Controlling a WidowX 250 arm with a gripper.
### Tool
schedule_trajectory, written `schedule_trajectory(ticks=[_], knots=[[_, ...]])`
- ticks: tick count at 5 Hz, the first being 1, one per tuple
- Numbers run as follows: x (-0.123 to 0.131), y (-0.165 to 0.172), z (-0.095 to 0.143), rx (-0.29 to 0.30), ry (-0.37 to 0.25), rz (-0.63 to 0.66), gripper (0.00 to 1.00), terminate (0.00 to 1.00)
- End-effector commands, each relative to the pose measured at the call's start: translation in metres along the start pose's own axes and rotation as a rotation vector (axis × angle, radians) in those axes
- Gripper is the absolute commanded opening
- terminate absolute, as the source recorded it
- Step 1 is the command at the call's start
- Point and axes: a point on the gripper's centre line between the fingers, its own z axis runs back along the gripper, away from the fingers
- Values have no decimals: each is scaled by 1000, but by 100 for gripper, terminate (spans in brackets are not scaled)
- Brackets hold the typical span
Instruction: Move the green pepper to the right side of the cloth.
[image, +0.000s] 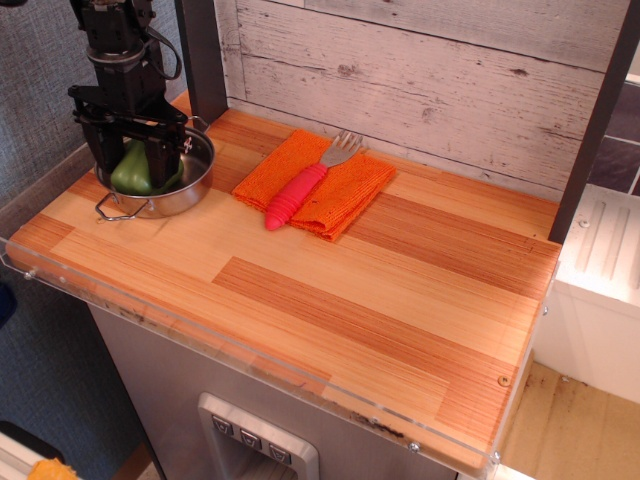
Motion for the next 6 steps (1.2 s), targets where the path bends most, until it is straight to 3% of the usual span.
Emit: schedule_trajectory(ticks=[1,2,3,4,5,6], knots=[[-4,6,25,7,-72,-22,0,0],[-2,6,63,8,-141,-14,0,0],[4,-23,94,-36,-164,-72,0,0],[16,-71,93,-132,-148,-173,0,0],[21,-125,80,-149,-108,-277,0,0],[27,-178,73,-108,-109,-365,0,0]])
